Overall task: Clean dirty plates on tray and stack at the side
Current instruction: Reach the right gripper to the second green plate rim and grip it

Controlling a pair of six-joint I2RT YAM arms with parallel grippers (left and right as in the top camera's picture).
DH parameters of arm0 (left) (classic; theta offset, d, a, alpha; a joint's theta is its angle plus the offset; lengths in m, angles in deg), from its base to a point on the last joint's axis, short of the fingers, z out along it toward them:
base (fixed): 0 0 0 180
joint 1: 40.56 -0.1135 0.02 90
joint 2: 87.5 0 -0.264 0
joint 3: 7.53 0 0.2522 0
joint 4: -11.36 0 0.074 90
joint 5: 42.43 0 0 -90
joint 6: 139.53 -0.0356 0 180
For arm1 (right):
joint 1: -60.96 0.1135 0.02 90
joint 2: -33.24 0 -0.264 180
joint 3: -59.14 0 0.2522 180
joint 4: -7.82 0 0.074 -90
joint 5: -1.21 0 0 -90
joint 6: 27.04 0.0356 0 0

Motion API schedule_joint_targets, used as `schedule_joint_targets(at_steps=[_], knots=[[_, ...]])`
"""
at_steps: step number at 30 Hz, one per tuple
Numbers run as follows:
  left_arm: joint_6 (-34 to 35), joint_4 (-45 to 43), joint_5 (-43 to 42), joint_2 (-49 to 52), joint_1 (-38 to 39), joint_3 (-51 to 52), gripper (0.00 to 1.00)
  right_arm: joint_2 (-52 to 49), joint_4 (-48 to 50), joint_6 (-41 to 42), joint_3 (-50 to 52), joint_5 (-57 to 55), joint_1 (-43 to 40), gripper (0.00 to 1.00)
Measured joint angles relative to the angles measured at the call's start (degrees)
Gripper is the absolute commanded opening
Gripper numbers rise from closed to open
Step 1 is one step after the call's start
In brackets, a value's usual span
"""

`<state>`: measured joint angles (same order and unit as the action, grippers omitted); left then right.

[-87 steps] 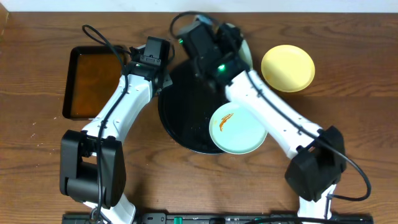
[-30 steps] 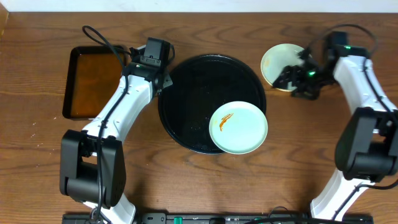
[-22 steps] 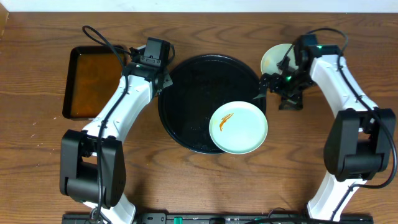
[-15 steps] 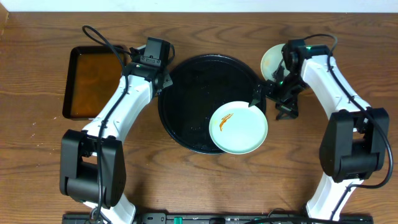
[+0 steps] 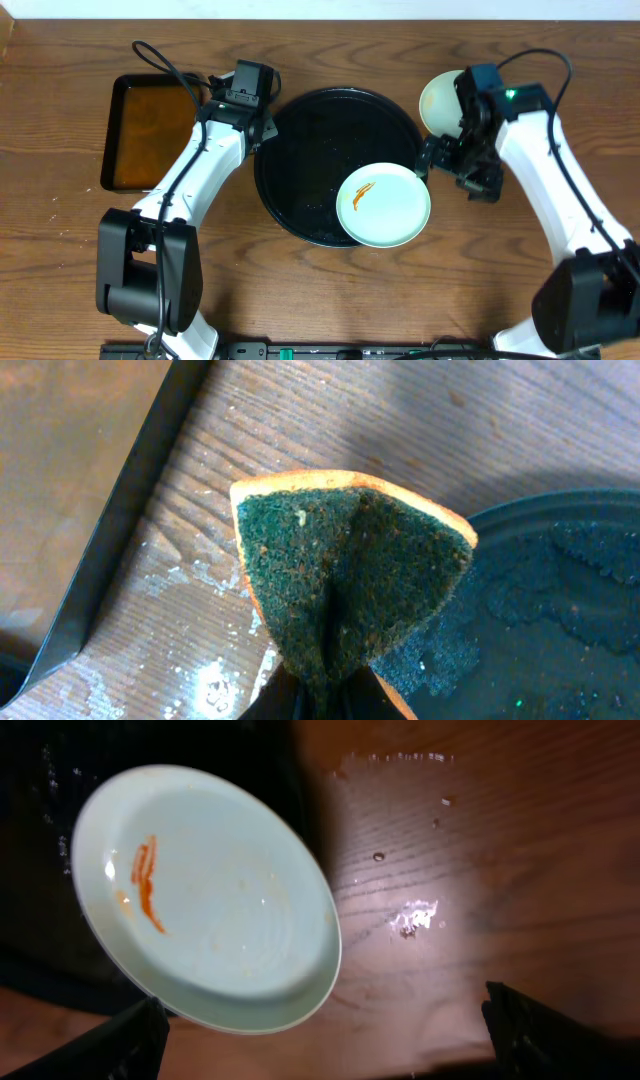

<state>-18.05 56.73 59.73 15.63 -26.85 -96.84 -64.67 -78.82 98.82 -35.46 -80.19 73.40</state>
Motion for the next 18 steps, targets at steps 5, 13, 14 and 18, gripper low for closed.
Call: schedule_joint_targets(at_steps=[5, 13, 14, 18], knots=[[0.0, -0.3, 0.0, 0.0, 0.0, 0.0, 0.08, -0.9, 11.3, 1.1, 11.7, 5.3, 3.1, 0.99], [0.0, -0.3, 0.0, 0.0, 0.0, 0.0, 0.08, -1.3, 13.8, 1.8, 15.5, 10.7, 3.4, 0.99], [0.0, -0.3, 0.0, 0.0, 0.0, 0.0, 0.08, -1.3, 14.2, 2.0, 15.5, 11.0, 3.4, 0.99], [0.0, -0.3, 0.0, 0.0, 0.0, 0.0, 0.08, -1.3, 16.1, 4.1, 17.2, 11.7, 3.5, 0.99]])
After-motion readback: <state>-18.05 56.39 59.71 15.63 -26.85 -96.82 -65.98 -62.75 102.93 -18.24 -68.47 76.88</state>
